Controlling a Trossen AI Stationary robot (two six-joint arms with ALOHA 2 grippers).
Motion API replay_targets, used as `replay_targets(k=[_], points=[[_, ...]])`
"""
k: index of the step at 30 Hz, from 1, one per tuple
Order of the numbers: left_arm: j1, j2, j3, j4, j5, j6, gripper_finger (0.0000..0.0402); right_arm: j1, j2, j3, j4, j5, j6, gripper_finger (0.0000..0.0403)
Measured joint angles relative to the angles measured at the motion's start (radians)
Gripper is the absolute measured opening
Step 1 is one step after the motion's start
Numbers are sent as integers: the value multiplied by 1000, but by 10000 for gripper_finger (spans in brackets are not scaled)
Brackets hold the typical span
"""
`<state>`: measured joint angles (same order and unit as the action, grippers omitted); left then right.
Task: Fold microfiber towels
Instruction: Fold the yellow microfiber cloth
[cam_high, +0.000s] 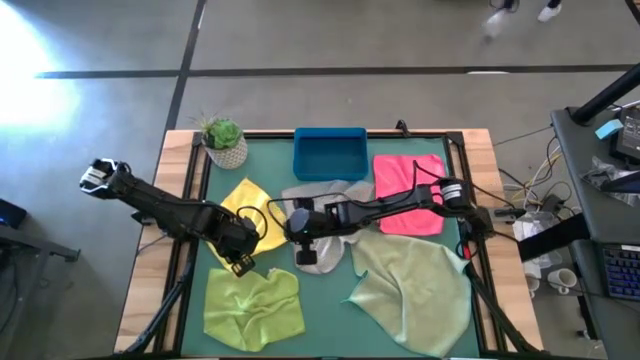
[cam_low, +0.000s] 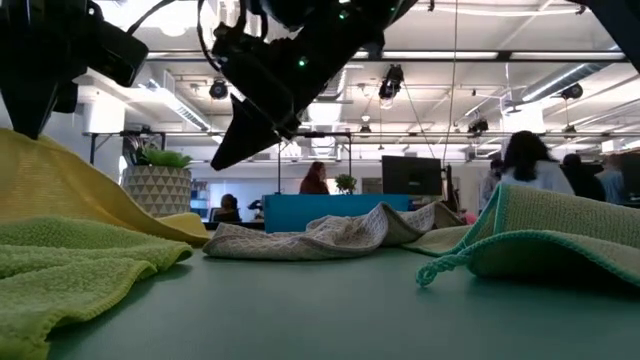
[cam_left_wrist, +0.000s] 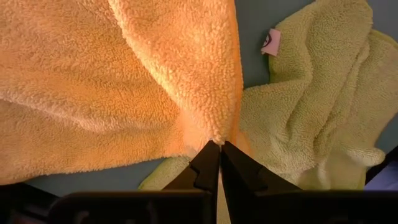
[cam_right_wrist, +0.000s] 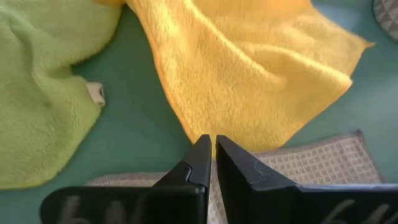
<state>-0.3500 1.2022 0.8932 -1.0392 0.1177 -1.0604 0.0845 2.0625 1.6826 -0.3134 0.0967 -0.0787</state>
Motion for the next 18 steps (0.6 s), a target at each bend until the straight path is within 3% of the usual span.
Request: replay_targets(k=[6,12,18], points=[[0,0,0,0,-1,2,0,0,43,71,-74,-2,0,31],[0,-1,0,-1,-2,3,0,0,50,95,-86,-2,4,77],[0,-12,0,-2,-3,4,0,-6,50,71,-24,-45,-100,116]])
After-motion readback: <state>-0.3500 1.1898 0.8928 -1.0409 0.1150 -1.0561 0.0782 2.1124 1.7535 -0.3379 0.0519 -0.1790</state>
